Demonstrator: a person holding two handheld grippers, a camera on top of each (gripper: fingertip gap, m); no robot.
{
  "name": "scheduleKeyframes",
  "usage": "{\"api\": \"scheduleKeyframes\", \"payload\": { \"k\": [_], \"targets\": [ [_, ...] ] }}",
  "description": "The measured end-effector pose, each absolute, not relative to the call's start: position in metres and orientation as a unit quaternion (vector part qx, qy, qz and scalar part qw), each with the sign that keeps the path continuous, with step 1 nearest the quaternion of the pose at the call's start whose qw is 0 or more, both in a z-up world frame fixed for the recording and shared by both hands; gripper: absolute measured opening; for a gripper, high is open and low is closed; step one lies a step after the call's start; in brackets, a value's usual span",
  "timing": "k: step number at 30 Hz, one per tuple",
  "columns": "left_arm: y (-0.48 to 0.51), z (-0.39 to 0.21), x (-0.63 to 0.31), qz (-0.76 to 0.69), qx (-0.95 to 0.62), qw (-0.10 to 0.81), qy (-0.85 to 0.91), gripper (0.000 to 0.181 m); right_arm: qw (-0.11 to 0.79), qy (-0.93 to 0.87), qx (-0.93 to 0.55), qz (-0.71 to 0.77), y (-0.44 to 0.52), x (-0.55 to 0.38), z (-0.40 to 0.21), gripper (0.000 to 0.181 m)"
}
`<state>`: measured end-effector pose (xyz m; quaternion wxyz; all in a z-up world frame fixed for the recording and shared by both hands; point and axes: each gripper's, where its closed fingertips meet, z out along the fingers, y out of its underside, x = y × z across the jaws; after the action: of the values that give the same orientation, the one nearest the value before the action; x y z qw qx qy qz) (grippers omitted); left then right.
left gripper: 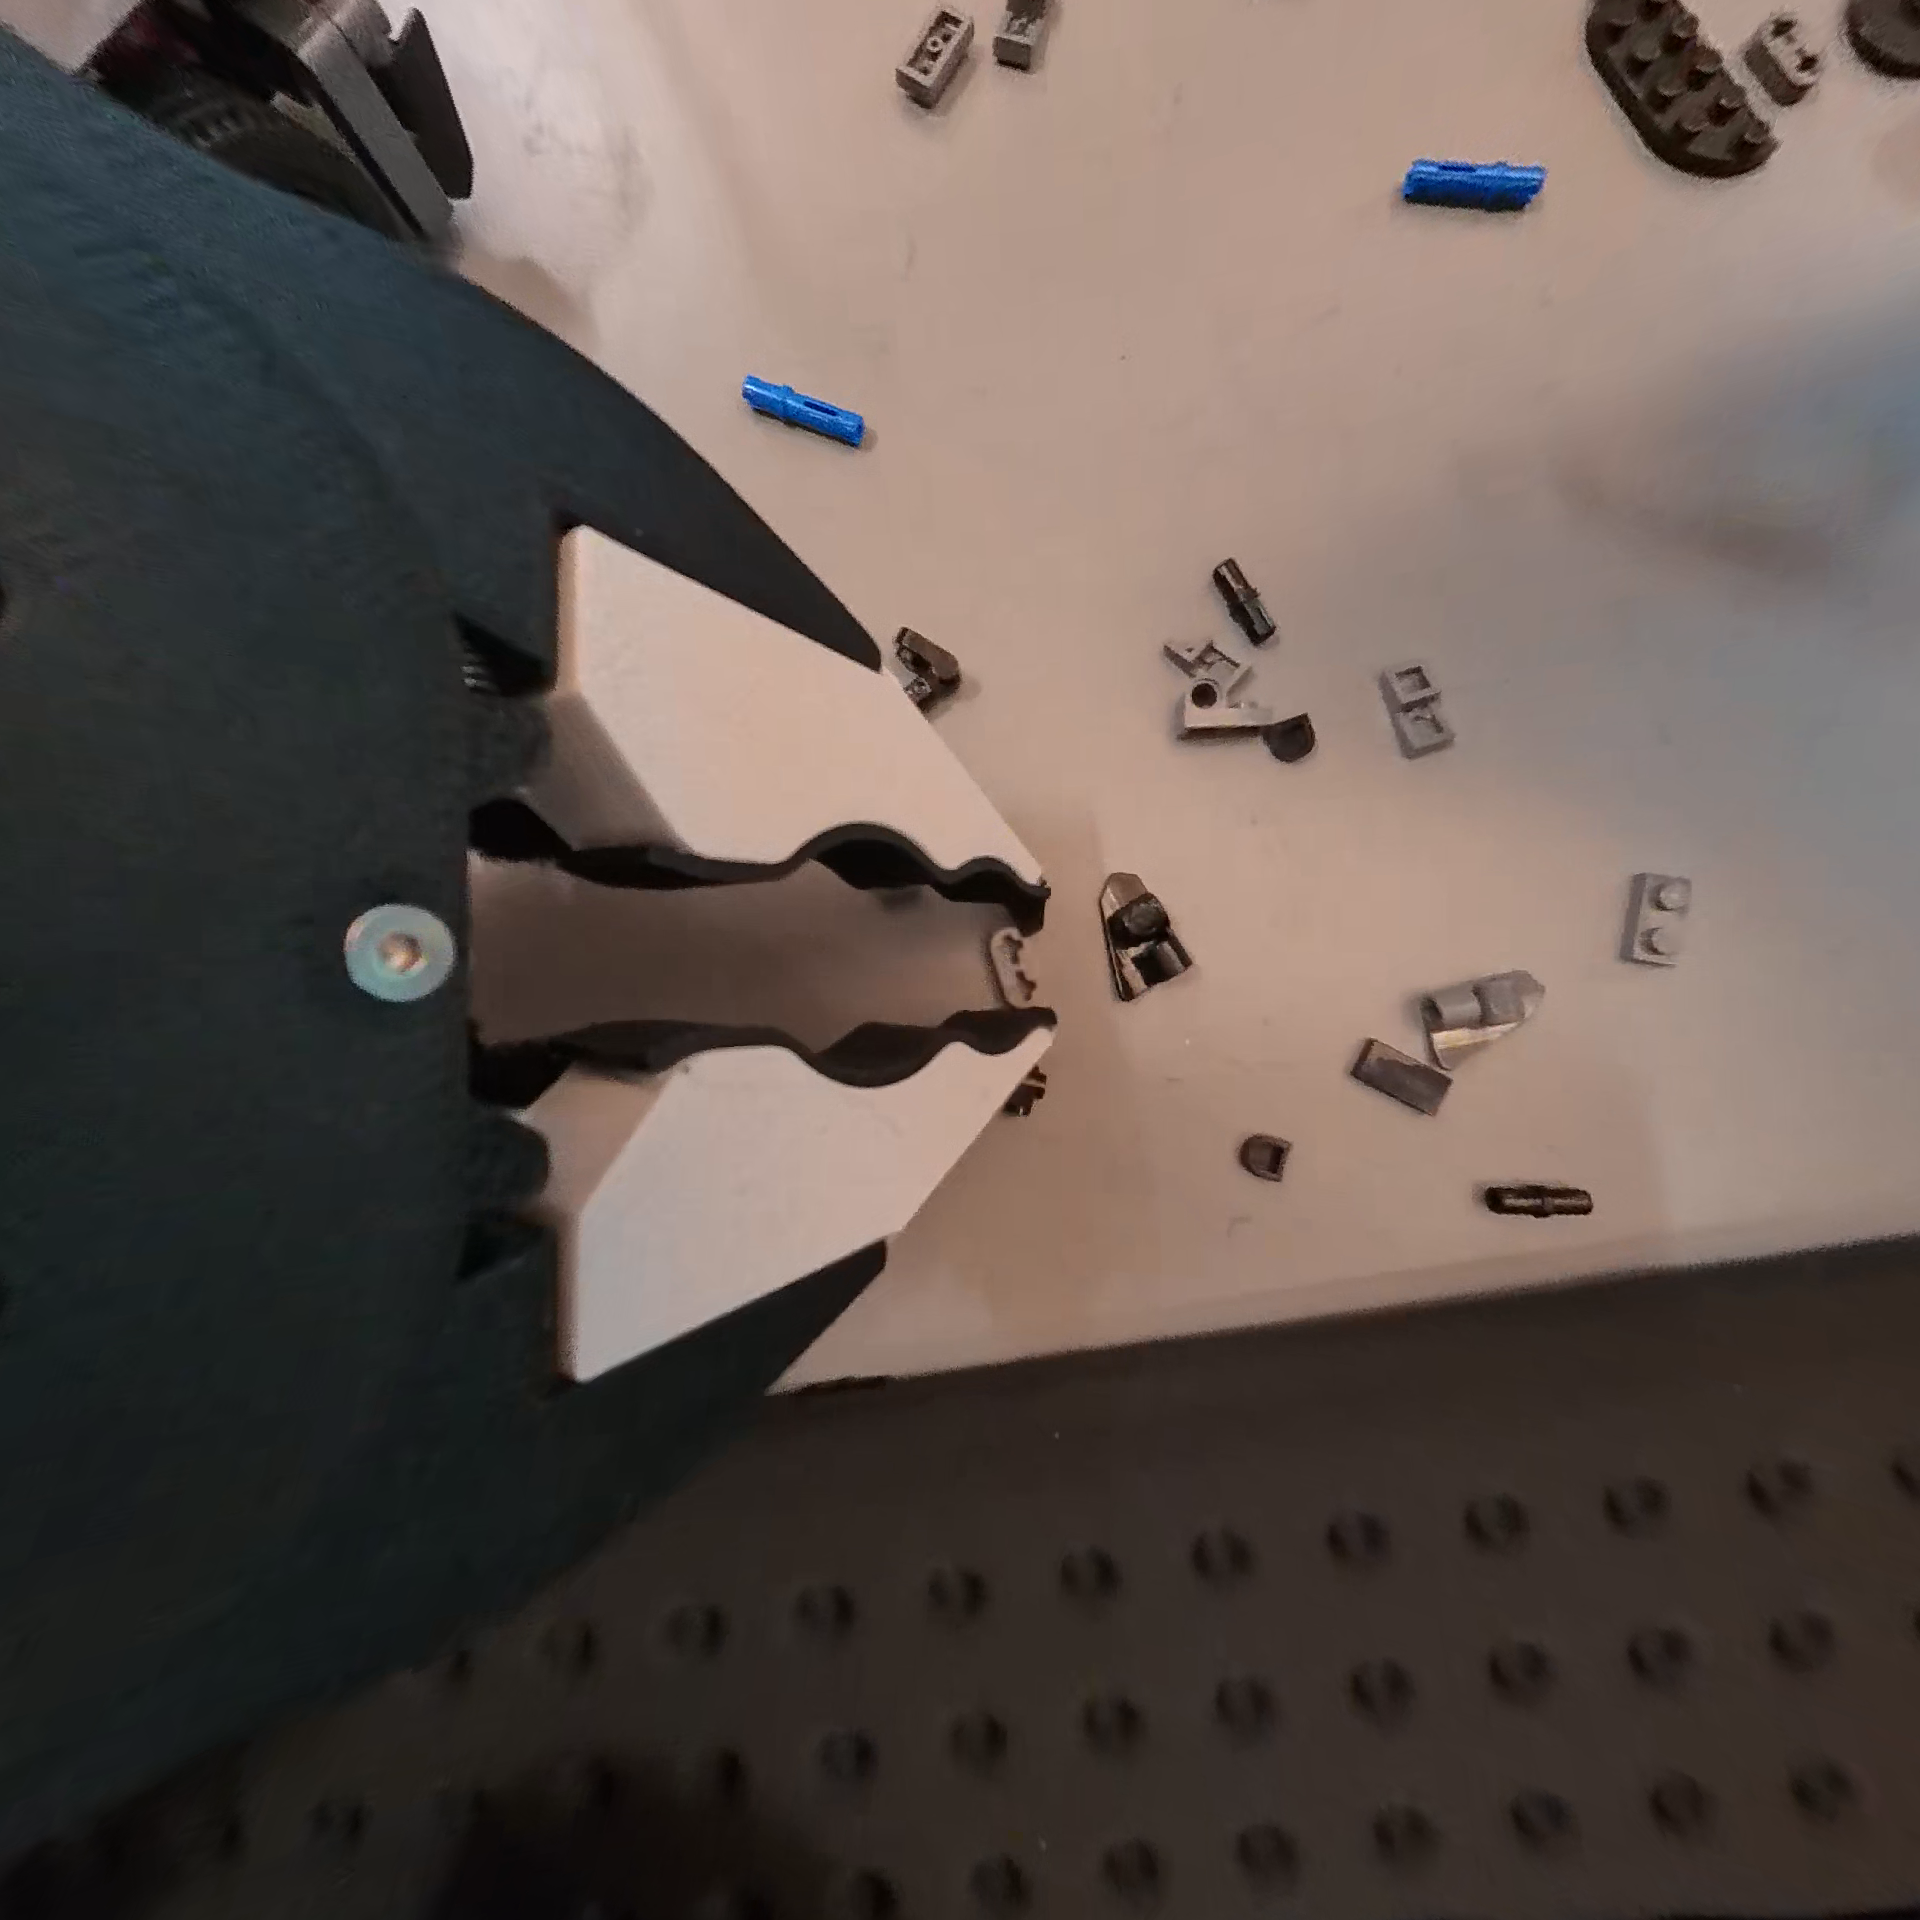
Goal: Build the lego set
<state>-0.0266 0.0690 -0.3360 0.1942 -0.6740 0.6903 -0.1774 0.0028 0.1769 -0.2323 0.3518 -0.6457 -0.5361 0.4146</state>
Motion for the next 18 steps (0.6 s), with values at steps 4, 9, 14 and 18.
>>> {"api": "scheduleKeyframes", "payload": {
  "k": [4, 9, 14, 18],
  "targets": [
    [0.07, -0.336, -0.026, -0.179, -0.673, 0.196, 0.69, 0.016, 0.352, -0.537, -0.644, 0.415, 0.176, 0.002, -0.232, 0.001],
    [0.072, -0.336, -0.026, -0.177, -0.67, 0.203, 0.691, 0.013, 0.352, -0.539, -0.643, 0.415, 0.175, 0.003, -0.232, 0.001],
    [0.077, -0.336, -0.029, -0.169, -0.668, 0.208, 0.694, 0.0, 0.353, -0.538, -0.643, 0.416, 0.176, 0.003, -0.231, 0.001],
    [0.079, -0.336, -0.028, -0.176, -0.674, 0.213, 0.685, 0.0, 0.351, -0.54, -0.643, 0.414, 0.174, 0.002, -0.233, 0.001]
  ]
}}
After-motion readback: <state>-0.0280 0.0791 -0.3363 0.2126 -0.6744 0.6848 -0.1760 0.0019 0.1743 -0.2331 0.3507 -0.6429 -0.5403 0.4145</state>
